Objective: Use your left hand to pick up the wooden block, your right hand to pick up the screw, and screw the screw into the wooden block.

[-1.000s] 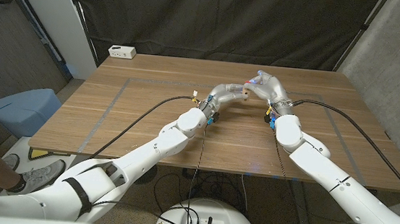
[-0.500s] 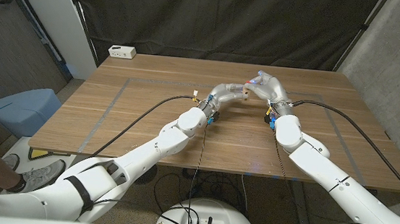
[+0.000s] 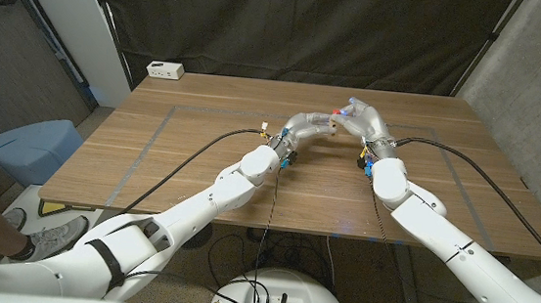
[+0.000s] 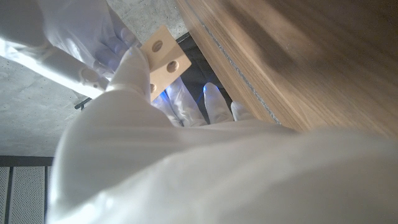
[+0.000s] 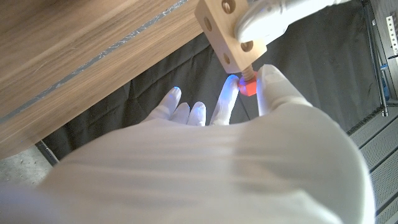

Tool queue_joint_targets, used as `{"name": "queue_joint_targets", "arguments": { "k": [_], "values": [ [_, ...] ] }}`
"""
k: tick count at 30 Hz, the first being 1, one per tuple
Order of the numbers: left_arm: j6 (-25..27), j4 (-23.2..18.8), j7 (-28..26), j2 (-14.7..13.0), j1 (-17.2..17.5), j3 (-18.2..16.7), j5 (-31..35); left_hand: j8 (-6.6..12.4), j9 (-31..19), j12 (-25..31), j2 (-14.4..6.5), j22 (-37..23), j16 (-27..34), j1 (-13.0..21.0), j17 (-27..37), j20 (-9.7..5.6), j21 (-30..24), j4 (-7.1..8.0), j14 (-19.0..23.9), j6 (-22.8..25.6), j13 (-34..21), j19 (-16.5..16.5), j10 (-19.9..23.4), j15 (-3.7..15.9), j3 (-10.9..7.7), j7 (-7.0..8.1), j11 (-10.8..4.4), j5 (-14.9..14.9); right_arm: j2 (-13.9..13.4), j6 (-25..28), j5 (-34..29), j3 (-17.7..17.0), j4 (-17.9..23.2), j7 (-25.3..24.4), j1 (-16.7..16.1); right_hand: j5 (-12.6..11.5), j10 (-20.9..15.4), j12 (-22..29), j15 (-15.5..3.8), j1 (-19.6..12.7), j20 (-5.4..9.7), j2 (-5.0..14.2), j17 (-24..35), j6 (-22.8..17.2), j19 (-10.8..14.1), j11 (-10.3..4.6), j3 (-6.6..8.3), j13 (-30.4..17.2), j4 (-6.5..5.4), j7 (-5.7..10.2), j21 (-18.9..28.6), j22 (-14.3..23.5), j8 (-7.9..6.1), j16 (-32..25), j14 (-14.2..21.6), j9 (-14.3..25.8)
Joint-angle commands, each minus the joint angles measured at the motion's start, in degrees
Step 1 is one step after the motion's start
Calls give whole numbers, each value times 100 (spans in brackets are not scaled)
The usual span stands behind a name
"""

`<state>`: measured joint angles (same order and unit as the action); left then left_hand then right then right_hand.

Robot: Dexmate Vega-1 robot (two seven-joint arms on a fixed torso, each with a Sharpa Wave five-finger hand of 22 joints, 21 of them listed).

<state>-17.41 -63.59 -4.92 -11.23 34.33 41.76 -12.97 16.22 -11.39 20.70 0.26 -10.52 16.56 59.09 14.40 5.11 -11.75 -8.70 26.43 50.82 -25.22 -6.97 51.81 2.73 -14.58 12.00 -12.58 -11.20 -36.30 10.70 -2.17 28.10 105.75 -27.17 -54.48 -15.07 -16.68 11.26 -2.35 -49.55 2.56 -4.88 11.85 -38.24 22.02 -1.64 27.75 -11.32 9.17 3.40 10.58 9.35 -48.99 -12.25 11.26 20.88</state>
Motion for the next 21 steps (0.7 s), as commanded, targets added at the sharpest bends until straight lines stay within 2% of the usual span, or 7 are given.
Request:
{"name": "queue_joint_targets", "arguments": {
  "k": [1, 7, 10, 21],
  "values": [
    [92, -257, -79, -92, 135, -3, 43, 36, -61, 40, -331, -25, -12, -135, 1, 26, -49, 31, 30, 368, -777, -4, 64, 632, -25, -10, -17, -44, -53, 20, -48, -26, 122, -30, -100, -27, -25, 1, -104, -29, 62, 31, 33, 36, 45, -16, -13, -9, 3, 36, 5, 10, -21, 18, 45, 19],
    [107, -346, -101, -122, 182, -8, 53, 34, -62, 35, -335, -25, -10, -142, 3, 31, -50, 36, 36, 368, -778, -7, 67, 628, -21, -4, -18, -45, -71, 43, -65, -46, 183, -38, -138, -31, -22, 0, -122, -21, 66, 21, 34, 70, 42, -38, -10, -10, 2, 24, 4, 10, -25, 18, 50, 20],
    [107, -356, -109, -124, 189, -11, 56, 31, -62, 35, -336, -25, -9, -140, 4, 34, -50, 35, 38, 360, -782, -8, 71, 631, -20, -7, -17, -45, -72, 59, -68, -55, 202, -41, -150, -33, -22, 0, -121, -19, 67, 19, 35, 92, 32, 27, -7, -10, 2, 33, 0, 10, -16, 19, 50, 8],
    [78, -267, -73, -93, 141, -13, 44, 25, -62, 15, -344, -25, -14, -145, 5, 35, -50, 39, 36, 354, -780, -10, 55, 622, -17, -4, -16, -47, -71, 122, -53, -60, 206, -3, -138, -39, 7, -10, -114, 0, 64, 2, 38, 190, 29, 39, -2, -10, 0, 34, 0, 11, 14, 29, 32, -27]
  ]
}}
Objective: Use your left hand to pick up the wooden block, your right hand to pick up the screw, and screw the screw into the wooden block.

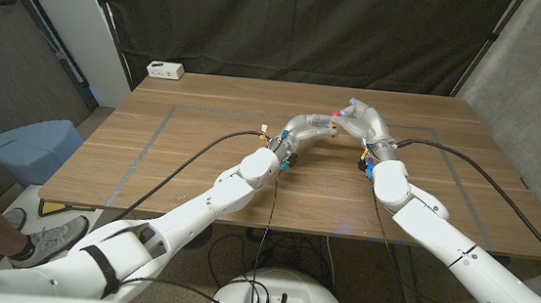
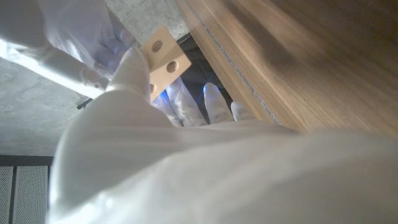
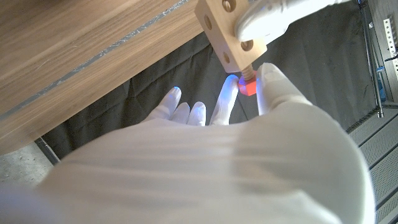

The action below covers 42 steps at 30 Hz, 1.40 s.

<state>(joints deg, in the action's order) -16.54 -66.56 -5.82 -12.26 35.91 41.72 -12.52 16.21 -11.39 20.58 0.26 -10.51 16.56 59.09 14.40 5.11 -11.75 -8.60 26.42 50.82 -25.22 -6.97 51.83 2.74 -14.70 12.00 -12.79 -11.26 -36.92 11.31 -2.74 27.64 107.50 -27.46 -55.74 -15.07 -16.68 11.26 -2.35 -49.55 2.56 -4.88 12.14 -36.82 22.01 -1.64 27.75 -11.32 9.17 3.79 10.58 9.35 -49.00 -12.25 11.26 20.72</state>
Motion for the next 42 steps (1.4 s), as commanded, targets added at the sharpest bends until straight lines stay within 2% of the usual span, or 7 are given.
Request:
{"name": "queue_joint_targets", "arguments": {
  "k": [1, 20, 42],
  "values": [
    [-6, 38, 20, 14, -20, -10, -7, 26, -62, 27, -347, -25, -13, -146, 6, 33, -51, 29, 38, 355, -780, -11, 54, 621, -7, -5, 5, -42, -13, 51, 11, -15, 26, 38, -9, -41, 7, -9, -109, 0, 65, 3, 10, 70, 29, 61, 1, -11, 0, -9, 0, 11, 24, 29, 33, -17],
    [-14, 140, 65, 41, -69, -16, -44, 17, -63, 11, -348, -25, -18, -137, 5, 38, -50, 23, 47, 345, -792, -11, 49, 626, -5, -20, 5, -44, -24, 93, 55, 21, -26, 129, 52, -36, 98, -31, -65, 71, 35, -75, 9, 283, -23, 61, -19, -13, -9, -37, -11, 12, 116, 55, -29, -104],
    [-45, 278, 93, 99, -140, 0, -53, 12, -63, 7, -353, -26, -29, -138, -1, 37, -50, 23, 60, 347, -811, -12, 68, 626, -6, -36, 4, -46, -103, 55, 136, 40, -53, 290, 96, -5, 338, -70, 35, 292, -24, -160, 14, 684, -157, 108, -89, -19, -67, -97, -26, 16, 306, 82, -170, -235]
  ]
}}
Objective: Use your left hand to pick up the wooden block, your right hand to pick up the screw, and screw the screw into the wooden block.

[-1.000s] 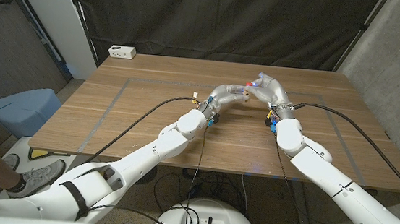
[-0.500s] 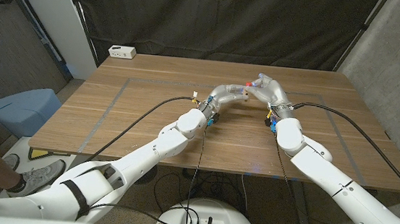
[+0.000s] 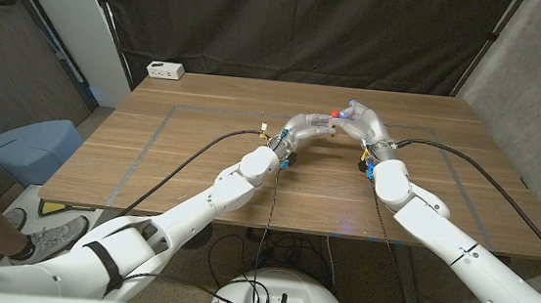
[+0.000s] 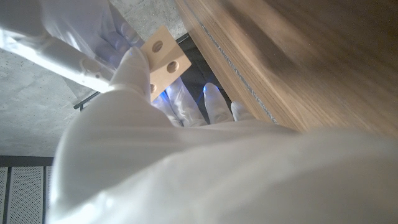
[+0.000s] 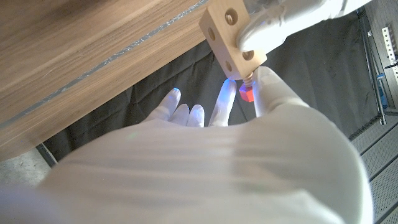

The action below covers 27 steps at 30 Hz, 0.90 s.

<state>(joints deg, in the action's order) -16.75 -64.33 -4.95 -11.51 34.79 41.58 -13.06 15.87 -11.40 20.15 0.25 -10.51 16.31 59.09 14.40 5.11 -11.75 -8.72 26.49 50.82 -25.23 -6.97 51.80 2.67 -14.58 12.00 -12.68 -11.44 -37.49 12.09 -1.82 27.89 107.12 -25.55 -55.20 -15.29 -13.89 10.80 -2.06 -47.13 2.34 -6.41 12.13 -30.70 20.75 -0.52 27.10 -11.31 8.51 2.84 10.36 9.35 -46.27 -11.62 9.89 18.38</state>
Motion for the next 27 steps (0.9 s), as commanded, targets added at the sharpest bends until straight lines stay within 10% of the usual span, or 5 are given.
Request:
{"name": "queue_joint_targets", "arguments": {
  "k": [1, 27],
  "values": [
    [-19, 52, 2, 24, -27, 14, 1, 44, -62, 50, -346, -26, -5, -133, -3, 36, -50, 30, 54, 345, -812, -12, 72, 635, -18, -36, -8, -27, -54, -27, 51, 15, -18, 120, 51, 19, 70, -26, 7, 59, -12, -9, 15, 73, -44, -4, -27, -20, -3, -9, -8, 16, 35, 18, -35, -6],
    [56, -69, -50, 2, 22, 37, 38, 33, -61, 24, -363, -26, -16, -136, -3, 44, -49, 34, 58, 336, -814, -12, 67, 628, -20, -31, -6, -32, -255, -210, 237, -60, 47, 408, 2, 194, 574, -32, 246, 735, -125, -137, 3, 928, -412, 92, -238, -29, -148, -176, -17, 20, 579, 71, -490, -303]
  ]
}}
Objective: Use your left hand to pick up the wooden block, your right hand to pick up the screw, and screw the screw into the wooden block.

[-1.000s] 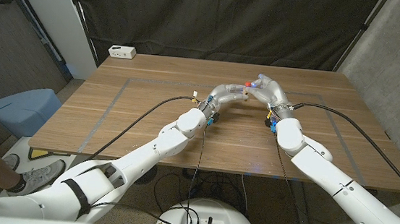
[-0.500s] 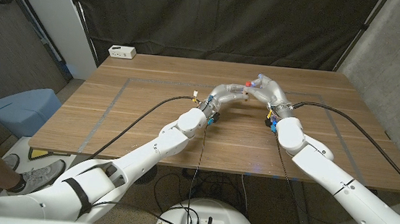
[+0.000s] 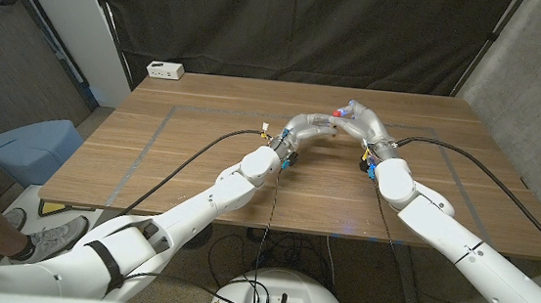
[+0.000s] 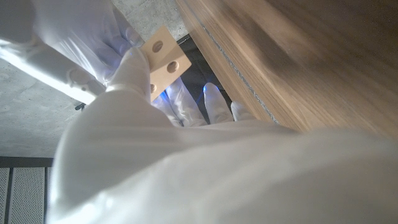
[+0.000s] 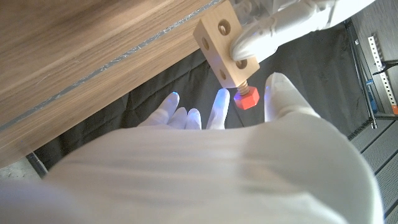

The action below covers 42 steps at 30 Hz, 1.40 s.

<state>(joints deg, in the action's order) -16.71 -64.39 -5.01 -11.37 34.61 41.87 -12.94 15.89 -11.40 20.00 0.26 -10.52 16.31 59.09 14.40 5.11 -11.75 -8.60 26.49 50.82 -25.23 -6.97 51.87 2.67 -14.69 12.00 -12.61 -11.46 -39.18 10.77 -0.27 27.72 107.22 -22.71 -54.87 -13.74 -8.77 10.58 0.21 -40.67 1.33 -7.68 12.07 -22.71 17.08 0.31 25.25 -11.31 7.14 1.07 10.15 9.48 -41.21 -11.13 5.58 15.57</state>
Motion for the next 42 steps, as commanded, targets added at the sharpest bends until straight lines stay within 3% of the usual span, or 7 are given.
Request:
{"name": "queue_joint_targets", "arguments": {
  "k": [1, 12, 22, 25, 27, 31, 42],
  "values": [
    [47, -59, -46, -11, 41, 7, 27, 32, -61, 39, -364, -26, -16, -139, -2, 43, -49, 24, 57, 337, -815, -12, 61, 627, -8, -31, -13, -30, -88, -72, 81, -43, 41, 124, -31, 48, 91, -12, 24, 125, -31, -9, 7, 162, -51, 15, -65, -30, -20, 8, 8, 7, 99, 23, -80, -36],
    [-20, 79, -10, 33, -25, 11, 22, 31, -61, 30, -368, -26, -20, -138, -1, 42, -49, 24, 55, 343, -817, -13, 62, 625, -7, -26, -13, -32, -152, -3, 179, -78, 98, 263, 6, 119, 261, 23, 184, 268, -635, 22, -53, 505, -95, 14, -118, -25, 15, -37, 33, 5, 413, 23, -253, -197],
    [-78, 228, 34, 66, -110, 21, 33, 28, -61, 21, -368, -26, -25, -128, 0, 36, -49, 17, 51, 342, -821, -11, 61, 626, -7, -30, -14, -34, -244, 59, 230, -73, 142, 447, 106, 151, 374, 23, 267, 348, -752, 31, -69, 696, -142, 41, -148, -21, 18, -53, 26, 6, 581, 28, -352, -263],
    [-93, 234, 25, 58, -121, 23, 55, 26, -61, 22, -362, -25, -28, -125, -2, 37, -49, 13, 52, 341, -825, -12, 65, 632, -6, -23, -14, -34, -268, 6, 243, -68, 125, 499, 136, 159, 396, 27, 285, 368, -725, 37, -72, 710, -83, 50, -155, -20, 18, -73, 51, 7, 613, 21, -357, -280],
    [-101, 233, 19, 53, -126, 23, 65, 25, -61, 23, -364, -25, -28, -129, -2, 37, -48, 16, 54, 340, -827, -11, 69, 630, -6, -17, -14, -34, -285, 2, 224, -60, 129, 515, 156, 169, 390, 51, 280, 389, -525, 55, -82, 712, 34, 72, -162, -17, 29, -120, 91, 10, 670, 1, -341, -313],
    [-117, 219, 11, 33, -140, 36, 111, 25, -61, 23, -366, -25, -31, -131, -2, 36, -48, 17, 50, 343, -831, -10, 76, 634, -5, -30, -15, -33, -334, 61, 231, -60, 180, 595, 197, 176, 375, 70, 294, 392, -379, 73, -90, 706, 148, 89, -162, -14, 44, -178, 120, 9, 719, -21, -296, -340],
    [-170, 177, 23, -1, -127, 45, 154, 25, -61, 15, -367, -25, -32, -130, 1, 35, -48, 18, 53, 349, -836, -10, 78, 629, -1, -30, -14, -33, -748, 565, 205, -172, 697, 912, 235, 181, 342, 93, 295, 386, -319, 86, -98, 730, 215, 118, -161, -11, 65, -257, 123, 8, 782, -32, -266, -364]
  ]
}}
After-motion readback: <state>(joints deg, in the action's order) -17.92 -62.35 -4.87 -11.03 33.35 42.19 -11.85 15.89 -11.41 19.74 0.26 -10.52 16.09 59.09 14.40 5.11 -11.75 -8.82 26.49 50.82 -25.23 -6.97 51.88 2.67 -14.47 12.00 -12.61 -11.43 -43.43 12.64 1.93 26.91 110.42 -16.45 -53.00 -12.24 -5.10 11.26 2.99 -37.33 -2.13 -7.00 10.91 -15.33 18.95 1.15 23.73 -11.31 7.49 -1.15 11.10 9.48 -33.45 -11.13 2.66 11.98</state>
